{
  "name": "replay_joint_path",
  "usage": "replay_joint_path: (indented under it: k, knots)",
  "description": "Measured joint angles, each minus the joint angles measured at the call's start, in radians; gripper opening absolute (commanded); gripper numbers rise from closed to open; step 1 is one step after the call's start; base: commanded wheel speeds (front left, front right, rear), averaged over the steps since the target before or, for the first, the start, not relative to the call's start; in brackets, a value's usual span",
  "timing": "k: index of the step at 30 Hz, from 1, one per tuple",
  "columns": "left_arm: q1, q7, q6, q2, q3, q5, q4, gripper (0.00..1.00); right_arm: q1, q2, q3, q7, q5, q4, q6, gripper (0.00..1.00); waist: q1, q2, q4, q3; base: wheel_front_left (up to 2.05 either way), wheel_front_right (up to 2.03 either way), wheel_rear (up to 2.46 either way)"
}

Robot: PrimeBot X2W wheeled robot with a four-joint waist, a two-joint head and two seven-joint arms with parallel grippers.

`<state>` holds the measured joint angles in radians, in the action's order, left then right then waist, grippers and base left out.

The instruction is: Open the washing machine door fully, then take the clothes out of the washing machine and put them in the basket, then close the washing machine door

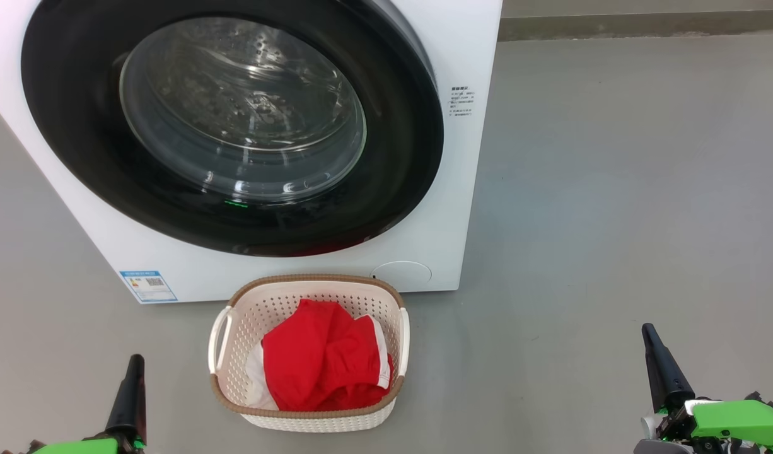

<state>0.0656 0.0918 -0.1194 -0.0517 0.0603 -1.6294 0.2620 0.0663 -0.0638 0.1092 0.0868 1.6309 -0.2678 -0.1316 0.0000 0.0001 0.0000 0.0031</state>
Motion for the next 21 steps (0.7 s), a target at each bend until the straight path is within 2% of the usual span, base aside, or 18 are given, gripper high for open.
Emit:
replay_joint_path:
  k: [21]
  knots:
    - [0.000, 0.005, 0.000, 0.004, 0.004, 0.001, 0.000, 0.00, 0.000, 0.002, 0.004, 0.008, -0.003, 0.000, 0.000, 0.00, 0.0000, 0.0000, 0.000, 0.000, 0.00, 0.00, 0.00]
